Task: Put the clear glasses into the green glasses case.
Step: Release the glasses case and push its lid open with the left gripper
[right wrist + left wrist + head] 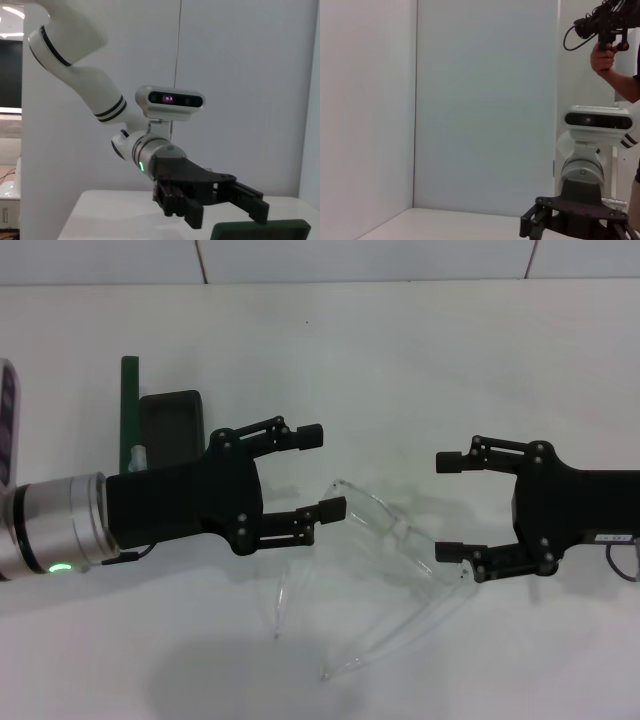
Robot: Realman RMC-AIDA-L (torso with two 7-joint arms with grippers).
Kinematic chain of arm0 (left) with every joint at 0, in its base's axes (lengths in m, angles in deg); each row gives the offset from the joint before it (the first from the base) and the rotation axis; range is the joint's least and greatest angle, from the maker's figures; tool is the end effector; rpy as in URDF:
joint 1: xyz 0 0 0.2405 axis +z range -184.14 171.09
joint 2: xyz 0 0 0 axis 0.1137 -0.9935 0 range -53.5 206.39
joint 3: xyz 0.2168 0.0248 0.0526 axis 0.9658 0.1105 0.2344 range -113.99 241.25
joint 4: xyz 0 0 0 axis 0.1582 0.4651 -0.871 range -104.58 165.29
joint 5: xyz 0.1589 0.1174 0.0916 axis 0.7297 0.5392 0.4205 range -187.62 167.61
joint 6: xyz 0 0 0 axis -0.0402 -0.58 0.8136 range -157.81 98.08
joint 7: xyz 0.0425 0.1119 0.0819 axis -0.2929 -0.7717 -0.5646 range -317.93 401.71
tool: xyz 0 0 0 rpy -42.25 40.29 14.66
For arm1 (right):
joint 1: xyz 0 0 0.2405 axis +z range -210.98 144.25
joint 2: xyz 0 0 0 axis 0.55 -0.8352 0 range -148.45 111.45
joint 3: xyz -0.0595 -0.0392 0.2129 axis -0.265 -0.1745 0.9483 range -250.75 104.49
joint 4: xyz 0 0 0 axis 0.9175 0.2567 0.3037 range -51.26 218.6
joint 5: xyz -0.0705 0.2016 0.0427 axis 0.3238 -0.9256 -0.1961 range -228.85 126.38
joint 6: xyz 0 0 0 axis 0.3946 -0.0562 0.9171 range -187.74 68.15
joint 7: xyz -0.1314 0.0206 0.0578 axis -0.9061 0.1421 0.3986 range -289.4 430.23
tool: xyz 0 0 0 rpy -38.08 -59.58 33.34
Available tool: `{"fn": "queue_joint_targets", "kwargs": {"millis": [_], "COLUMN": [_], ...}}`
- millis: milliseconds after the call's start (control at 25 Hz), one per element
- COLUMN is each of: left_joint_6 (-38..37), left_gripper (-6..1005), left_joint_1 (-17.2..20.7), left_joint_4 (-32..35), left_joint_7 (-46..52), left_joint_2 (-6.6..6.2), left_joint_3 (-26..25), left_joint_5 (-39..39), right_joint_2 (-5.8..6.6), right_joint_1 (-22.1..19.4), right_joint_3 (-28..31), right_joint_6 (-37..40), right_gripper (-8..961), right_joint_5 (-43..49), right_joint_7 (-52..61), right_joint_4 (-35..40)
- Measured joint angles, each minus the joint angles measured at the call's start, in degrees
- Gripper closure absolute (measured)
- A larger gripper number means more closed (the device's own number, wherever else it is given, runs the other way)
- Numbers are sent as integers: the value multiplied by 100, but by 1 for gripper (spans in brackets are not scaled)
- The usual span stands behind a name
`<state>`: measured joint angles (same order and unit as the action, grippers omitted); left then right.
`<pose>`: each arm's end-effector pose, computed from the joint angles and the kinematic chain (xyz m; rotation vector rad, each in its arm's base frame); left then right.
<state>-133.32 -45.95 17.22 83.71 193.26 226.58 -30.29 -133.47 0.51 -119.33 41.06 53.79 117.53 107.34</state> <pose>-0.2291 0.2819 -0.0166 -2.7273 -0.1570 -1.0953 0.2168 0.2973 0.0026 -2.8346 -0.1168 0.9607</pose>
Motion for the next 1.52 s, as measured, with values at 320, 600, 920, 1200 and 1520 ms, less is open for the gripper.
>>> {"fn": "queue_joint_targets", "kwargs": {"millis": [320, 600, 920, 1200, 1520], "left_joint_6": [0, 8, -548, -206, 27], "left_gripper": [198, 209, 221, 232, 244], "left_joint_1": [9, 30, -177, -423, -265], "left_joint_4": [19, -13, -726, -2875, -3969], "left_joint_7": [-16, -14, 1546, 3747, 4734], "left_joint_2": [-1, 63, -145, 150, 284], "left_joint_3": [0, 0, 0, 5, 9], "left_joint_5": [-27, -68, -870, -1170, -1012], "right_joint_2": [1, -9, 0, 1, 1], "right_joint_1": [41, 41, 1, -4, -13], "right_joint_3": [-6, -47, -18, -5, -46], "right_joint_6": [-130, -310, -348, -369, -514], "right_gripper": [98, 97, 97, 98, 97], "right_joint_5": [-7, 0, -2, -1, 19], "right_joint_7": [-4, 3, 21, -2, -11], "right_joint_4": [7, 7, 7, 7, 7]}}
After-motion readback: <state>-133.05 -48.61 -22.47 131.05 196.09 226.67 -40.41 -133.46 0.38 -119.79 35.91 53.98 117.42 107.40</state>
